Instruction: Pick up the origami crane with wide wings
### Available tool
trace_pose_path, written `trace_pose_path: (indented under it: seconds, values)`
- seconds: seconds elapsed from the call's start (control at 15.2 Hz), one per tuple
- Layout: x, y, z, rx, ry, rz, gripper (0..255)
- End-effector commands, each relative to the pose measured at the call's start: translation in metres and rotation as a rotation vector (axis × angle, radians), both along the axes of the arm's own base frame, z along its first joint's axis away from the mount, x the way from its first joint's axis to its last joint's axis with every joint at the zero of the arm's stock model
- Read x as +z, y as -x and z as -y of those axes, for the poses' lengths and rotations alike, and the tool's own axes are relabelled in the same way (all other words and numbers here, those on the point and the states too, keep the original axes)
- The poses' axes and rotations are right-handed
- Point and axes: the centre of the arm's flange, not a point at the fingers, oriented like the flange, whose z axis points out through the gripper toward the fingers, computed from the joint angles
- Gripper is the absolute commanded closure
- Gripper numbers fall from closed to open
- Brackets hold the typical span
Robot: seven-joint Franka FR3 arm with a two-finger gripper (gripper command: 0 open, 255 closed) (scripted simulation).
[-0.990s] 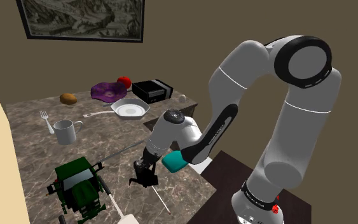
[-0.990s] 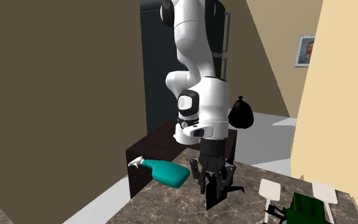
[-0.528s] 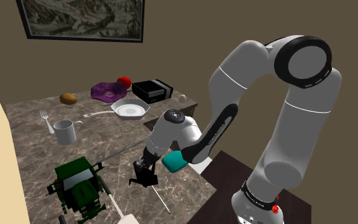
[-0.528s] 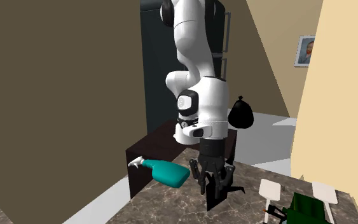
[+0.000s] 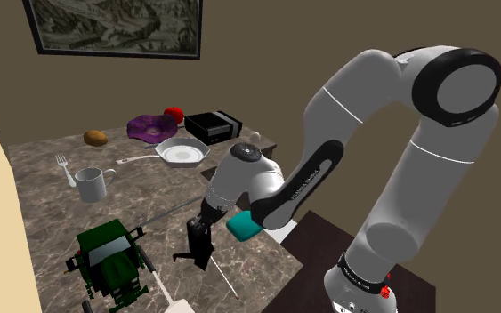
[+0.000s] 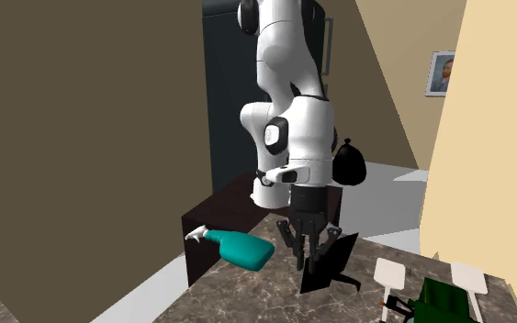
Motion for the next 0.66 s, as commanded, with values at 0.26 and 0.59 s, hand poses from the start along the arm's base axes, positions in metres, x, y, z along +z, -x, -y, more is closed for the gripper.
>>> trace_pose_path:
  seconds: [0.26,0.59]
  values:
    - [0.031,0.000,0.001,-0.003,-0.002,-0.002,255]
    - [0.048,0.000,0.001,-0.003,-0.002,-0.002,255]
